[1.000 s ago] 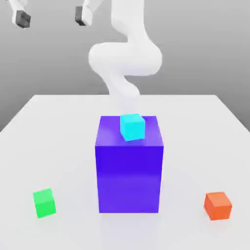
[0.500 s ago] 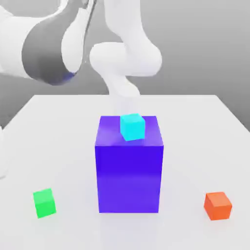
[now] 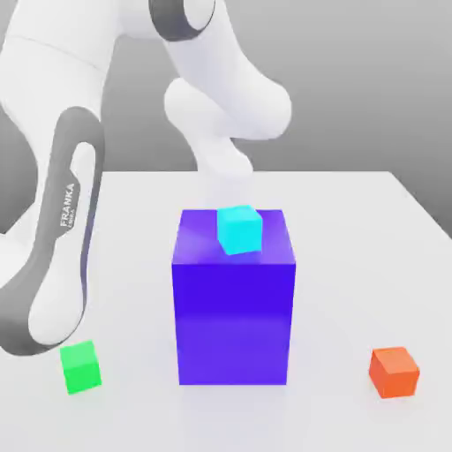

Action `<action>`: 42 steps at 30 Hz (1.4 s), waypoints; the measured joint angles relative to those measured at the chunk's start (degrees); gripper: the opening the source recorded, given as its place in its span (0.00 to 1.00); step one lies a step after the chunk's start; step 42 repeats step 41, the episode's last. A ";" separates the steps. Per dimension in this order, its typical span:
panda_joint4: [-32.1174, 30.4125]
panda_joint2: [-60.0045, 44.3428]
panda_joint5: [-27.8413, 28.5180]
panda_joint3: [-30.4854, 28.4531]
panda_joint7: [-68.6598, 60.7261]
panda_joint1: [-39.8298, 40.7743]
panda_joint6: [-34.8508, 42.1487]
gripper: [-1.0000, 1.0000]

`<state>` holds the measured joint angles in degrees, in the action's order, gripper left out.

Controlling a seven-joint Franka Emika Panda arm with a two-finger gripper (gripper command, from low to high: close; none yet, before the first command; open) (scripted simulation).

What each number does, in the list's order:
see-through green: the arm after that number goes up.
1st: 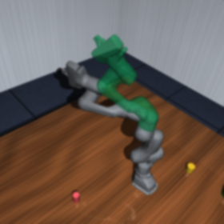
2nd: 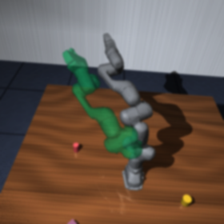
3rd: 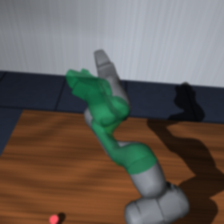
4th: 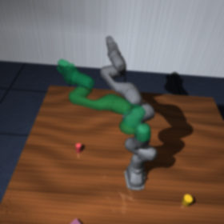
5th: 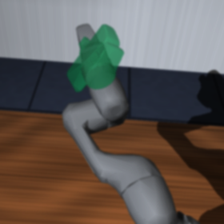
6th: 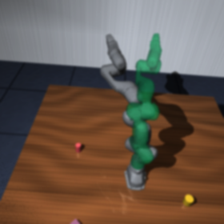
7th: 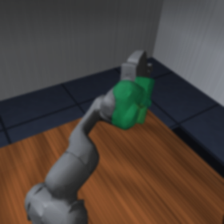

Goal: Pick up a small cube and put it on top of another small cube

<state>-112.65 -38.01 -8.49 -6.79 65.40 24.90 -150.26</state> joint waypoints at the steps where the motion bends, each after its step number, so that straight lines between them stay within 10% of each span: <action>1: 0.00 0.00 -0.04 0.01 -0.03 0.00 -0.02 0.00; 7: -2.16 7.07 1.14 -1.25 0.57 -0.98 4.93 0.00; 24: -36.58 36.08 8.05 -1.95 -9.58 -2.24 -0.89 0.00; 29: -37.95 28.98 5.10 -0.60 -12.49 -1.55 -9.28 0.00; 30: -37.88 27.27 4.44 -0.14 -12.97 -1.23 -10.91 1.00; 42: -38.28 33.99 7.17 -0.57 -11.02 -1.03 -4.66 1.00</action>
